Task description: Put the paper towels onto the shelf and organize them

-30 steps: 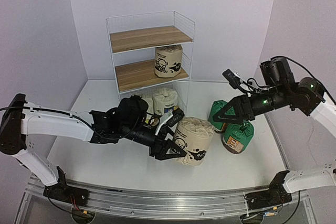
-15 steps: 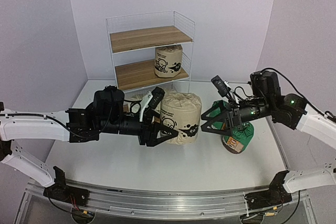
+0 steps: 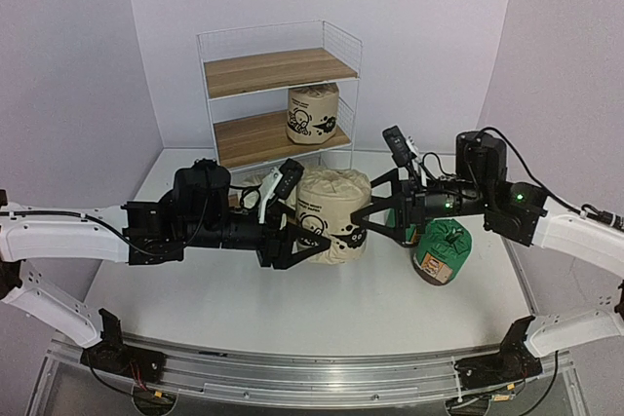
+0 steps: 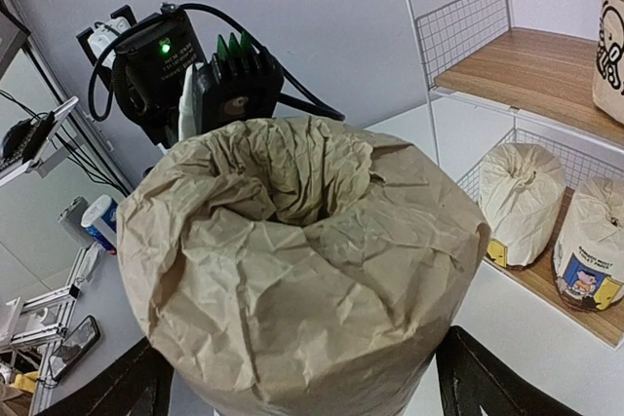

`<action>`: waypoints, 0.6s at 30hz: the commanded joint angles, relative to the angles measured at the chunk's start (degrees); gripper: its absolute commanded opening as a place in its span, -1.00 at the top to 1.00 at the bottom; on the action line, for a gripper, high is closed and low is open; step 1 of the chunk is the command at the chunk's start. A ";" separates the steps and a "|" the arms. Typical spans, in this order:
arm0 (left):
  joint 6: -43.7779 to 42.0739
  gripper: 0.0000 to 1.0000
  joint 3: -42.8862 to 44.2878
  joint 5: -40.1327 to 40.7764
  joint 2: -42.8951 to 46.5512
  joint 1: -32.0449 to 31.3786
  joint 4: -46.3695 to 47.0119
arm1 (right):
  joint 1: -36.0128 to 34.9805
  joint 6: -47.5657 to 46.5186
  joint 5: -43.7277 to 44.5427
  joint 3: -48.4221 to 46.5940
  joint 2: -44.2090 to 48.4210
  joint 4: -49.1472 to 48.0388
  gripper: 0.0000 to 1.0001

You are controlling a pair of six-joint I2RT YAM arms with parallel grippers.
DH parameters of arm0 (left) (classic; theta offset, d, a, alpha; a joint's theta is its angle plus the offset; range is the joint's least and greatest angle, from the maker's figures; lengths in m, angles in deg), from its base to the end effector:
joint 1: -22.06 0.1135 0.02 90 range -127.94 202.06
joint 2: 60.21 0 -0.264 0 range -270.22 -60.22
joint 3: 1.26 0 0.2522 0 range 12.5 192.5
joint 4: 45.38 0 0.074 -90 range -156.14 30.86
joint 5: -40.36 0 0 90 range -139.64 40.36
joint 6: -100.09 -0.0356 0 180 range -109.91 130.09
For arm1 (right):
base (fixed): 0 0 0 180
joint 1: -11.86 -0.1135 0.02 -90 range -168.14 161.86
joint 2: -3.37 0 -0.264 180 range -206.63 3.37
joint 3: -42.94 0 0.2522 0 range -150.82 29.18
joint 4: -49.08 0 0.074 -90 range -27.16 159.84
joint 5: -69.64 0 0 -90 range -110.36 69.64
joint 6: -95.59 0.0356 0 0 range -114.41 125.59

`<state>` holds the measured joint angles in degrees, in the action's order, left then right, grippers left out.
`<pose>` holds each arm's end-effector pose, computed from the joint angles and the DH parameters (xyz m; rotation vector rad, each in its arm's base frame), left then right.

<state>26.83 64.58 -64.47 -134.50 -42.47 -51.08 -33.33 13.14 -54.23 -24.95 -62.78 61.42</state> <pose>0.1221 -0.2776 0.3041 0.9867 1.7310 -1.2017 0.1742 0.2035 0.3436 -1.0235 1.5756 1.1687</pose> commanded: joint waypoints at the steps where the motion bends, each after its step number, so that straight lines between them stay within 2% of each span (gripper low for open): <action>1: 0.85 -0.02 1.79 -1.04 1.75 -0.12 4.76 | -0.88 1.41 -3.12 -1.59 -2.55 -6.24 -0.80; 4: 0.96 -0.02 1.78 -1.12 1.97 -0.13 4.53 | -1.13 2.41 -3.85 -1.68 -3.37 -7.16 -0.73; 10: 0.55 -0.04 1.70 -1.12 2.60 -0.09 4.48 | -1.32 5.01 -7.51 -2.39 -5.88 -7.90 -0.44; 14: 0.23 -0.11 1.63 -1.34 3.16 -0.11 3.93 | -1.50 5.57 -7.86 -2.60 -6.45 -7.90 -0.11; 16: 0.23 -0.19 1.55 -1.10 3.56 -0.15 3.49 | -1.53 6.01 -6.52 -2.65 -6.07 -7.90 0.15; 18: 0.27 -0.31 1.34 -0.77 3.86 -0.14 3.09 | -1.49 6.40 -4.81 -2.71 -5.52 -7.93 0.29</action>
<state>28.95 64.53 -64.02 -133.30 -41.98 -54.32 -33.45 16.77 -57.67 -25.56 -68.27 55.23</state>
